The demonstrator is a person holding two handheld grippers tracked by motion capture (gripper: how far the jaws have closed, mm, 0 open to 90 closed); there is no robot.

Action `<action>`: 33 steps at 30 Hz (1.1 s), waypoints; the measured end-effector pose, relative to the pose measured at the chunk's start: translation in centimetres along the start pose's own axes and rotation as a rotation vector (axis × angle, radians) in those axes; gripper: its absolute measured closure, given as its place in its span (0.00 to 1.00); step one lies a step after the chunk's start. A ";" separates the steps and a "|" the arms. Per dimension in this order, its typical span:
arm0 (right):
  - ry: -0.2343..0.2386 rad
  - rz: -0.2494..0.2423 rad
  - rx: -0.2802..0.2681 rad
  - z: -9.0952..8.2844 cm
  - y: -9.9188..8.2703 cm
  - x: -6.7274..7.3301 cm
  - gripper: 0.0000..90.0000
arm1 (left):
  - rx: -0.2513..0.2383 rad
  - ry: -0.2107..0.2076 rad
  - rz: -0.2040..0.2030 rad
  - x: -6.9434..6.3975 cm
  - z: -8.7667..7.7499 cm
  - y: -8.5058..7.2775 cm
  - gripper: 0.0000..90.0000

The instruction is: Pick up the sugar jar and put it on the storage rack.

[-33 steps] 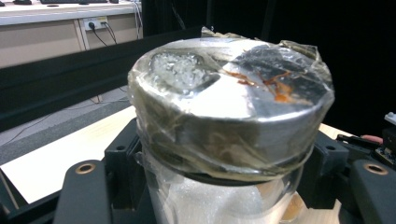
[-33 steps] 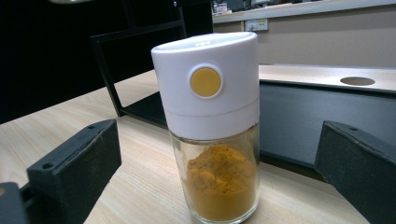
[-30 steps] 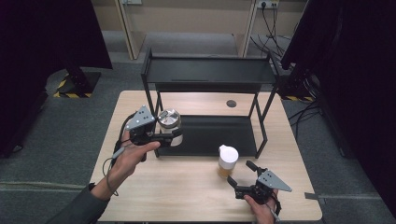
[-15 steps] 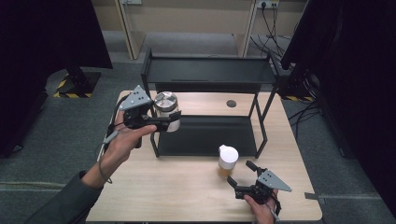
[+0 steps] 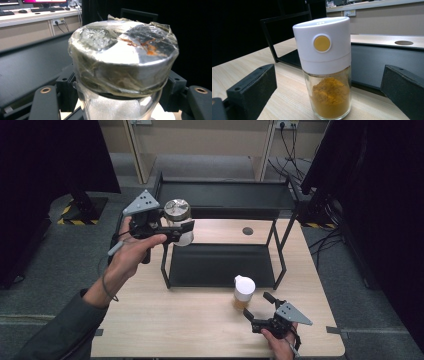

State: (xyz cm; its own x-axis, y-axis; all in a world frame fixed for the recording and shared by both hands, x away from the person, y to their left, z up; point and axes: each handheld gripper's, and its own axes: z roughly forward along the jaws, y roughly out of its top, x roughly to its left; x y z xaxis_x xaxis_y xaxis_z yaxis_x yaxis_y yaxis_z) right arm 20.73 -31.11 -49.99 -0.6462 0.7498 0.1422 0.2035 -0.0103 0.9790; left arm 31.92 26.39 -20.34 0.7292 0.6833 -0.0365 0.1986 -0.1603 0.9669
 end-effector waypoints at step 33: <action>0.005 0.003 -0.001 -0.1 0.0 -0.1 0.01 | -0.029 0.189 -0.026 0.5 4.9 5.9 0.34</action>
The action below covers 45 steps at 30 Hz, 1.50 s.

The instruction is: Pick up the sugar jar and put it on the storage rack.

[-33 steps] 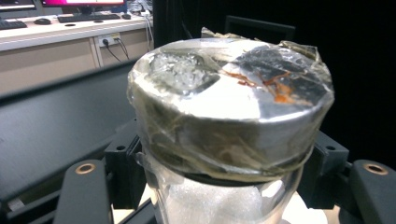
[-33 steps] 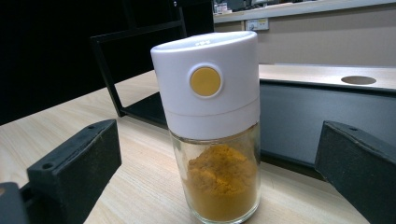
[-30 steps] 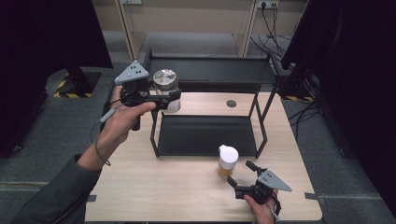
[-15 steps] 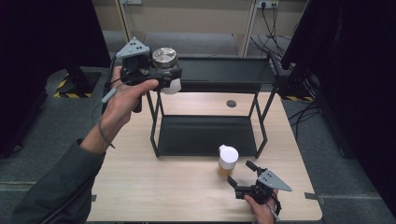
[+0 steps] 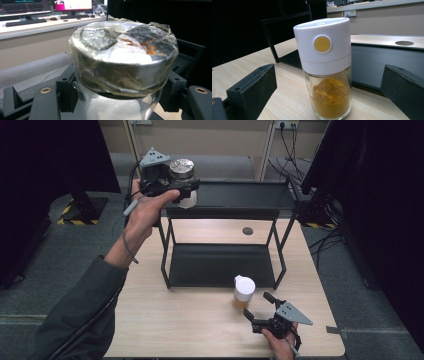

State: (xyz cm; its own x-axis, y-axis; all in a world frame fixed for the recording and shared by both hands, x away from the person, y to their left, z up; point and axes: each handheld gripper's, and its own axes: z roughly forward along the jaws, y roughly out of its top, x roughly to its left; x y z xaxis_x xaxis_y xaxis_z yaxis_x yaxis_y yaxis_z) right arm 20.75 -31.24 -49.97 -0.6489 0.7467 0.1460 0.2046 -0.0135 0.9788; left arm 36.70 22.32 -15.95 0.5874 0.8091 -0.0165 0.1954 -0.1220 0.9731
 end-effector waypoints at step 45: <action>0.006 0.004 0.000 0.1 0.0 -0.1 0.01 | 0.013 0.124 -0.007 -0.1 4.9 -1.1 0.34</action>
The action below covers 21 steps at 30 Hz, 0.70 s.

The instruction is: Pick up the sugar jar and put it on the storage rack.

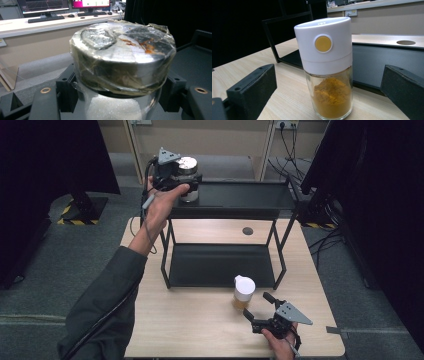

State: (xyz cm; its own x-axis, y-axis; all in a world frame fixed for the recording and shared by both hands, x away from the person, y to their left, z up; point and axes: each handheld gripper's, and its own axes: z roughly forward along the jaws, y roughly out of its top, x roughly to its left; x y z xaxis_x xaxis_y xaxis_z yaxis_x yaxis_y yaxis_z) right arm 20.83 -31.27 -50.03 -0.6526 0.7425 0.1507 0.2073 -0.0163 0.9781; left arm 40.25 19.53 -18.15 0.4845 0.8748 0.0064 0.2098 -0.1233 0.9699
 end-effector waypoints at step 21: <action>0.003 0.000 0.001 0.0 0.0 0.0 0.01 | -0.041 0.031 -0.029 -0.7 -1.1 -1.1 0.01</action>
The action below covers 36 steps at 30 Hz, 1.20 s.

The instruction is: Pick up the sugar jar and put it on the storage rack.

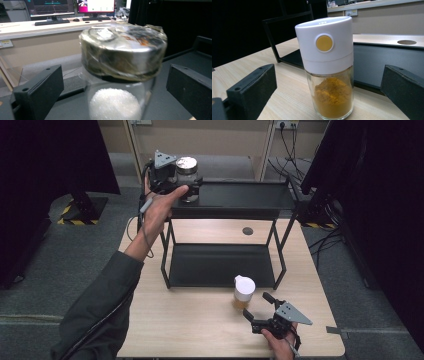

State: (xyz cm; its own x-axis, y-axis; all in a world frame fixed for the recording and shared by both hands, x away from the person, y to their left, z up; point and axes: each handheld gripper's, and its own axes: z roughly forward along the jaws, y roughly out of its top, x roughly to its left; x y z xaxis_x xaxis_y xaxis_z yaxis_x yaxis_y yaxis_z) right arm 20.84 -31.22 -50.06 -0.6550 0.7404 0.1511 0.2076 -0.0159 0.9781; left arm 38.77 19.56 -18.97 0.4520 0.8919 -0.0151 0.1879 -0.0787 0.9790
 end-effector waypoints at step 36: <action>-0.002 0.001 0.002 0.0 0.0 0.1 0.01 | -0.083 -0.163 -0.026 -2.3 -5.3 -5.2 0.00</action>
State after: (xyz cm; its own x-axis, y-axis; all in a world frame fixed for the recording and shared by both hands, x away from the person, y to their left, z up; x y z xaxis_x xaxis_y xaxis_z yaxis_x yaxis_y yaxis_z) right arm 20.79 -31.16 -50.03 -0.6533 0.7418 0.1515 0.2099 -0.0148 0.9776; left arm 32.16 20.31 -23.00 0.5844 0.8088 -0.0664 0.1316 -0.0137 0.9912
